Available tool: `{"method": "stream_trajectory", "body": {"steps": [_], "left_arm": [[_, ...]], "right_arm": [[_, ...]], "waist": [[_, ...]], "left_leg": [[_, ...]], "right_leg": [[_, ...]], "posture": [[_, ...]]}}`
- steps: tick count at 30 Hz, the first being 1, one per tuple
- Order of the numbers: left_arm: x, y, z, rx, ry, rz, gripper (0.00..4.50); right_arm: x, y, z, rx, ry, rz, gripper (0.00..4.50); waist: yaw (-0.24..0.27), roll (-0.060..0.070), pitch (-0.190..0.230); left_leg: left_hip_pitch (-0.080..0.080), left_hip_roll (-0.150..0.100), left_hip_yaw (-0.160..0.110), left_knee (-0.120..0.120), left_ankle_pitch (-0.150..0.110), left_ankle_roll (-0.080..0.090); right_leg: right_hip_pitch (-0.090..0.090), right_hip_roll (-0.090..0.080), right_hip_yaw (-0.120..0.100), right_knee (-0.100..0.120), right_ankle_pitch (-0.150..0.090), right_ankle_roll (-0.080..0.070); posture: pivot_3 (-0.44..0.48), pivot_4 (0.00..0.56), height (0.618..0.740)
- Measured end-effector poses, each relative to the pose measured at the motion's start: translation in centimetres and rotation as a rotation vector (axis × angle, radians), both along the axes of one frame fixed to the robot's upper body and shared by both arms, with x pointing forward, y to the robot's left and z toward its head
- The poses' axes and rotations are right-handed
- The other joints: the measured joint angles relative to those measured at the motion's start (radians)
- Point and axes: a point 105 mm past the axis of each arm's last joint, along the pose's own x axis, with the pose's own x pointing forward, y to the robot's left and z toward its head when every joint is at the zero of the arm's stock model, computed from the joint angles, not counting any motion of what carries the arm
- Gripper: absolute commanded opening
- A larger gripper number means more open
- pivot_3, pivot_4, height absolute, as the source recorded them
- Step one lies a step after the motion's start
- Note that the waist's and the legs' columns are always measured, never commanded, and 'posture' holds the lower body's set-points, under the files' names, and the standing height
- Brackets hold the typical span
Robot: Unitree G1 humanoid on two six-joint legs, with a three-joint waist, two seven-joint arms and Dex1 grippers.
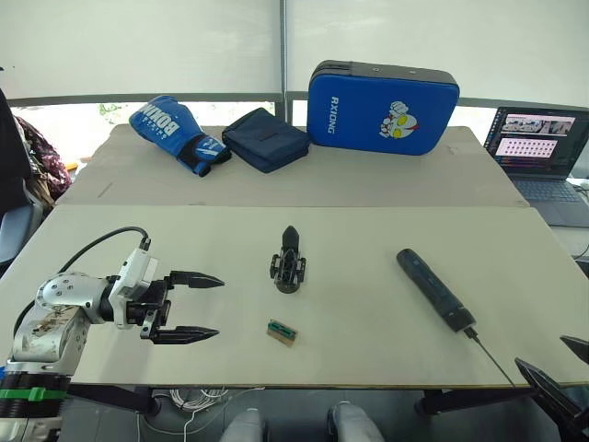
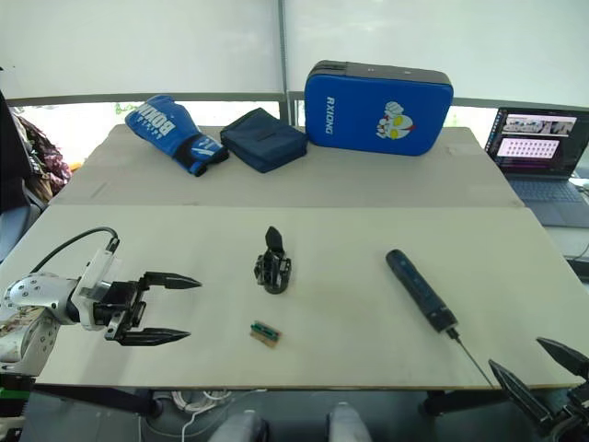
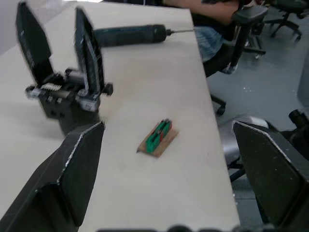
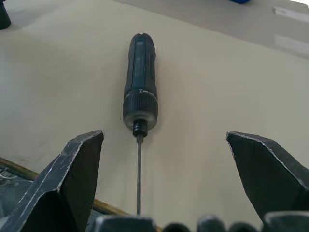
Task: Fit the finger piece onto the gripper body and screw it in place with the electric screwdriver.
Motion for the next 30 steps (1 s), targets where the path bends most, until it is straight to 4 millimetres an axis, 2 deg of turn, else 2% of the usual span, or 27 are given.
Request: {"method": "stream_trajectory", "body": {"steps": [3,5,7,11,15,21,25,30], "left_arm": [[-0.7,-0.5,0.0,-0.008,0.01,-0.012,4.48],[-0.9,-1.0,0.1,-0.024,0.005,-0.015,4.48],[-0.6,-2.0,0.6,-0.06,-0.017,-0.02,4.48],[-0.6,-3.6,1.8,-0.082,-0.064,-0.057,4.48],[-0.3,-4.5,2.0,-0.098,-0.069,-0.063,4.48],[-0.5,-4.9,1.6,-0.09,-0.047,-0.076,4.48],[-0.8,-5.2,1.3,-0.087,-0.037,-0.089,4.48],[-0.9,-5.1,1.0,-0.088,-0.027,-0.082,4.48]], "right_arm": [[1.1,0.2,1.0,-0.01,-0.01,0.018,4.5],[3.0,0.4,2.3,-0.007,0.0,0.027,4.5],[5.2,0.7,2.7,-0.017,0.089,0.036,4.5],[8.2,2.5,2.3,-0.071,0.277,0.097,4.5],[10.7,2.9,1.9,-0.101,0.408,0.114,4.5],[11.8,3.1,0.5,-0.182,0.672,0.14,4.5],[12.9,3.6,0.1,-0.2,0.769,0.133,4.5],[13.5,4.9,-1.4,-0.188,0.854,0.184,4.5]], "waist": [[-0.003,0.001,0.0],[0.0,0.001,0.0],[0.004,0.0,0.0],[0.009,0.0,0.001],[0.006,-0.001,0.001],[0.004,0.0,0.002],[-0.001,0.0,0.002],[0.002,0.0,0.002]], "left_leg": [[0.001,0.0,0.002,-0.001,0.0,0.0],[0.001,-0.002,0.002,-0.001,0.0,0.0],[0.002,-0.004,0.003,-0.001,0.0,0.0],[-0.001,-0.004,0.002,-0.001,0.0,0.0],[-0.002,-0.005,0.002,0.0,0.0,0.0],[-0.003,-0.005,0.003,0.0,0.0,0.0],[-0.004,-0.004,0.002,0.0,0.0,0.0],[-0.005,-0.004,0.002,0.0,0.0,0.0]], "right_leg": [[0.0,0.0,0.002,0.0,0.0,0.0],[0.0,0.0,0.002,0.0,0.0,0.0],[0.001,0.0,0.002,0.0,0.0,0.0],[0.0,0.002,0.001,-0.001,0.0,0.0],[-0.001,0.001,0.001,-0.002,0.004,-0.006],[-0.002,0.001,0.001,-0.002,0.004,-0.006],[-0.003,0.001,0.001,-0.002,0.004,-0.006],[-0.004,0.001,0.0,-0.002,0.004,-0.006]], "posture": [[0.0,0.15,0.74],[0.0,0.15,0.74],[0.0,0.15,0.74],[0.0,0.15,0.74],[0.0,0.15,0.74],[0.0,0.15,0.74],[0.0,0.15,0.74],[0.0,0.15,0.74]]}}
